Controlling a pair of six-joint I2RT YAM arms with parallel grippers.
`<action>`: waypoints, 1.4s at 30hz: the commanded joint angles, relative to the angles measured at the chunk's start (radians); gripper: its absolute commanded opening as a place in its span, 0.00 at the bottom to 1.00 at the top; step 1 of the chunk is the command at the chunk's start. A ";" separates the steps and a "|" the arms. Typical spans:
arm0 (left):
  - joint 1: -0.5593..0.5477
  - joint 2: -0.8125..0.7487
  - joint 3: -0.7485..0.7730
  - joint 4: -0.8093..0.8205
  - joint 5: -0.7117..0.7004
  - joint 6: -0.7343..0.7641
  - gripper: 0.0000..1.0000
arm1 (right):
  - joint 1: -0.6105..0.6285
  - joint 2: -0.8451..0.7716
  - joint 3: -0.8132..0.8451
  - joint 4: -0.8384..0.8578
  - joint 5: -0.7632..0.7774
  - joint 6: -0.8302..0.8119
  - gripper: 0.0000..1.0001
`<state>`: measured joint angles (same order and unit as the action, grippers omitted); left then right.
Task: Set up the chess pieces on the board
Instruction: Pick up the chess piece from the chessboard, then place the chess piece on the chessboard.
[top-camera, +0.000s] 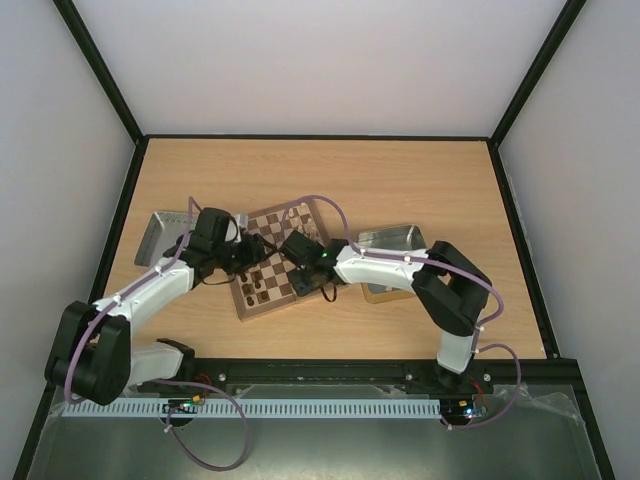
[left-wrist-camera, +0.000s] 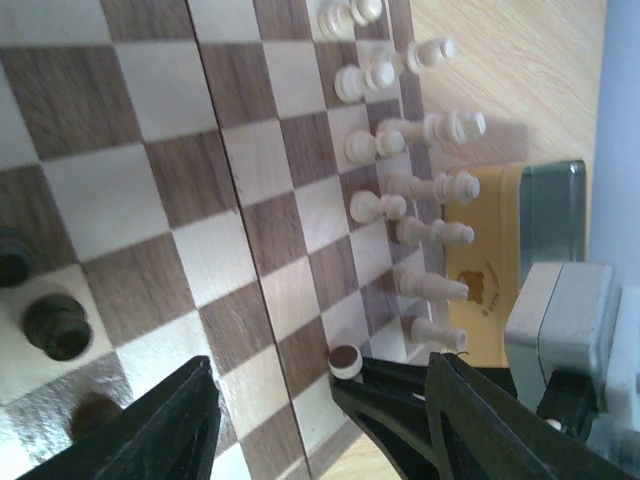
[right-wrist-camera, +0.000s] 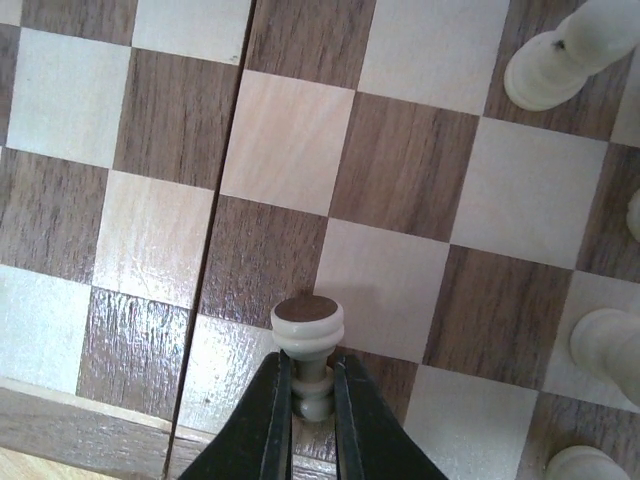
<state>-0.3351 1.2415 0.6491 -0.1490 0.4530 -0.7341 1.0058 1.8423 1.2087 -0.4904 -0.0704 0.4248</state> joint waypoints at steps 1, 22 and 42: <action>0.005 0.014 -0.047 0.088 0.178 -0.078 0.60 | -0.016 -0.073 -0.082 0.139 0.007 -0.075 0.04; -0.031 0.061 -0.175 0.455 0.406 -0.327 0.49 | -0.038 -0.272 -0.188 0.411 -0.156 -0.081 0.04; -0.044 0.098 -0.185 0.505 0.408 -0.398 0.25 | -0.044 -0.320 -0.233 0.489 -0.196 -0.027 0.04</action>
<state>-0.3679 1.3254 0.4759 0.3496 0.8452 -1.1160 0.9653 1.5700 0.9775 -0.0948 -0.2489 0.3923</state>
